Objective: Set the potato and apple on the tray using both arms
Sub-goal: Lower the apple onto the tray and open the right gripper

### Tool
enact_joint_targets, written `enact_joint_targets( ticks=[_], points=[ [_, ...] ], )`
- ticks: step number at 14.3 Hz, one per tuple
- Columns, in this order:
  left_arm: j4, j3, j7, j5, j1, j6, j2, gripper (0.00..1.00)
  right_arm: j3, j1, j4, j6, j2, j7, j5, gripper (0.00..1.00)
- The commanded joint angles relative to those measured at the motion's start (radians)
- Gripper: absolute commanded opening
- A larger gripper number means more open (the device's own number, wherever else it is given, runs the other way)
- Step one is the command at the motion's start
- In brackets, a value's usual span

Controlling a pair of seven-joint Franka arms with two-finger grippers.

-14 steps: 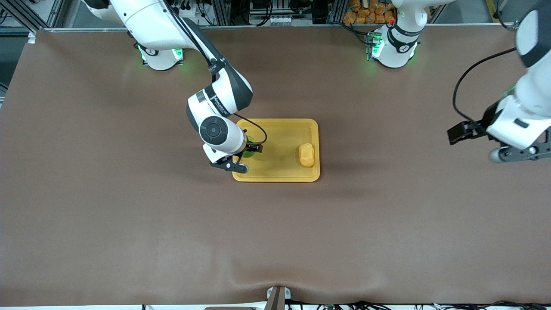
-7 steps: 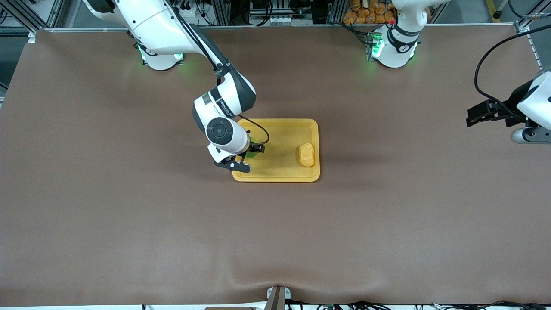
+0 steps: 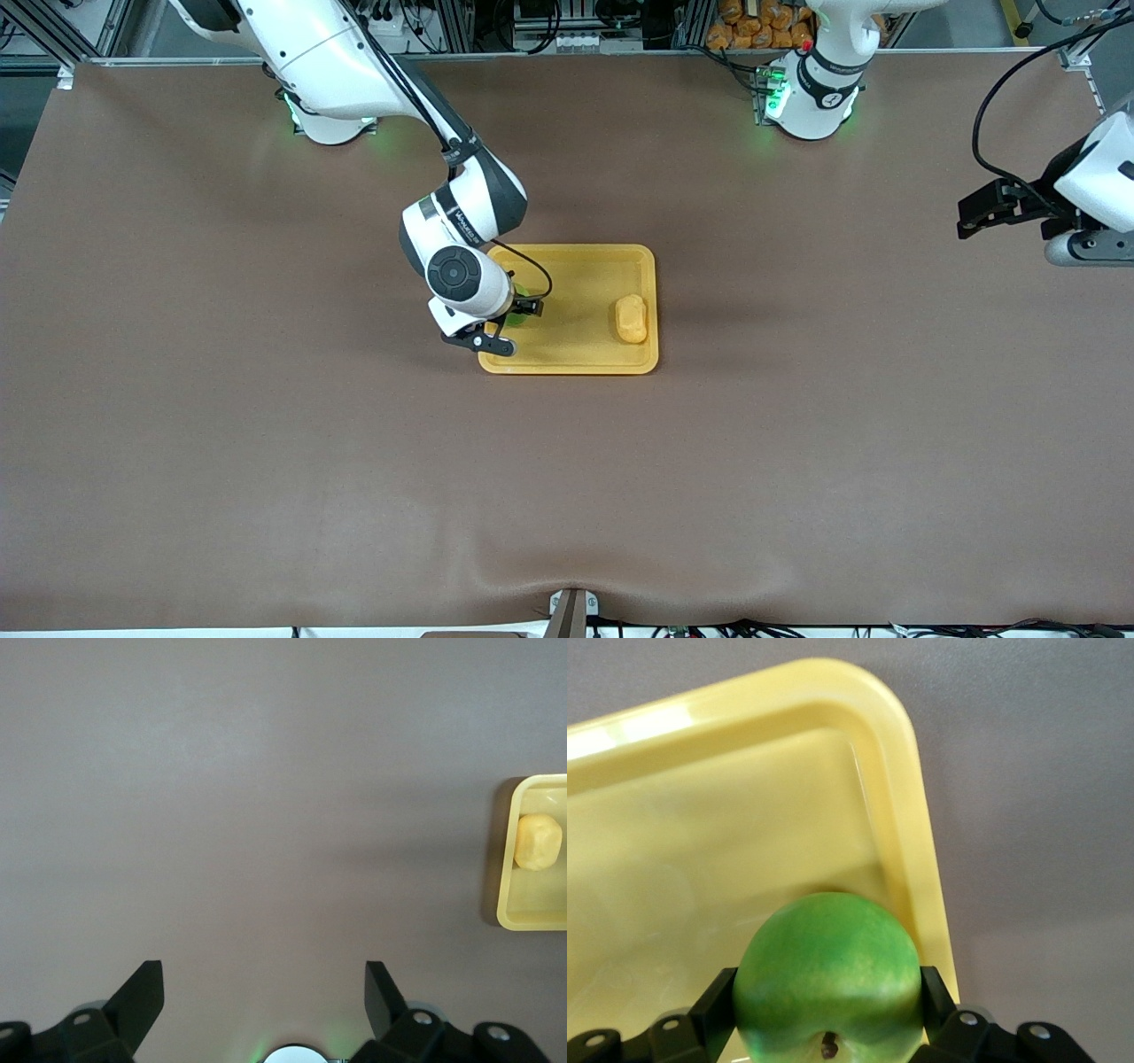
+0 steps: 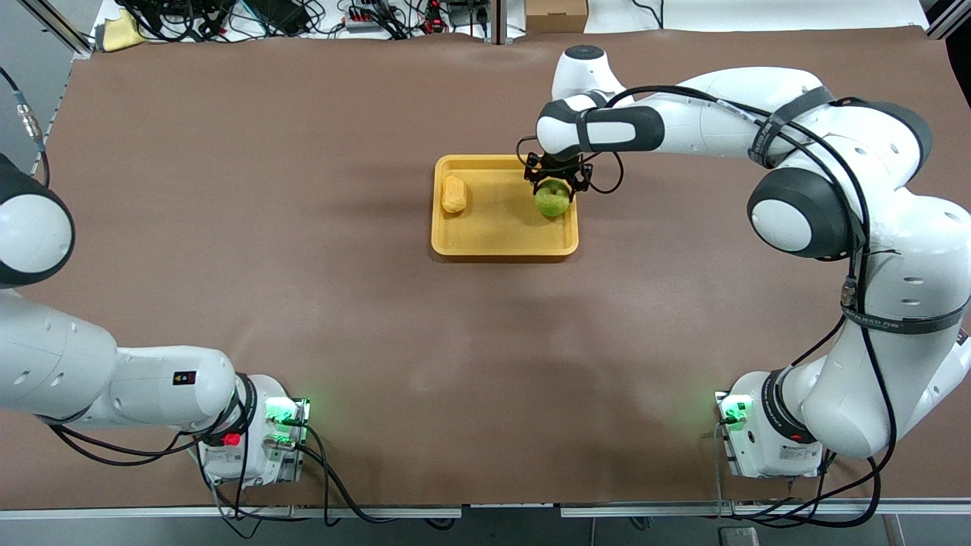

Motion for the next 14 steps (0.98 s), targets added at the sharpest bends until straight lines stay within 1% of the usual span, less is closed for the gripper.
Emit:
enact_joint_targets(
  ticks=[1, 2, 3, 4, 7, 11, 14],
  points=[
    [-0.067, 0.015, -0.003, -0.018, -0.019, 0.003, -0.064, 1.00, -0.011, 0.014, 0.001, 0.008, 0.005, 0.040, 0.005, 0.29],
    [-0.067, 0.014, -0.003, -0.018, -0.015, 0.005, -0.062, 1.00, -0.011, 0.013, 0.001, 0.008, 0.007, 0.043, 0.005, 0.40],
    [-0.068, 0.012, -0.001, -0.018, -0.013, 0.005, -0.064, 1.00, -0.013, 0.014, 0.001, 0.007, 0.007, 0.043, 0.005, 0.86],
    [-0.068, 0.011, -0.001, -0.021, -0.012, 0.002, -0.067, 1.00, -0.013, 0.013, 0.002, 0.002, 0.007, 0.043, 0.005, 1.00],
    [-0.065, 0.010, -0.003, -0.026, -0.012, 0.000, -0.077, 1.00, -0.013, 0.001, 0.008, -0.019, -0.002, 0.037, 0.005, 1.00],
    [-0.064, 0.009, 0.000, -0.026, -0.012, -0.015, -0.079, 1.00, -0.016, -0.021, 0.063, -0.140, -0.018, 0.029, 0.005, 1.00],
    [-0.059, 0.004, -0.001, -0.026, -0.012, -0.015, -0.079, 1.00, -0.016, -0.030, 0.088, -0.153, -0.027, 0.029, 0.005, 1.00]
  ],
)
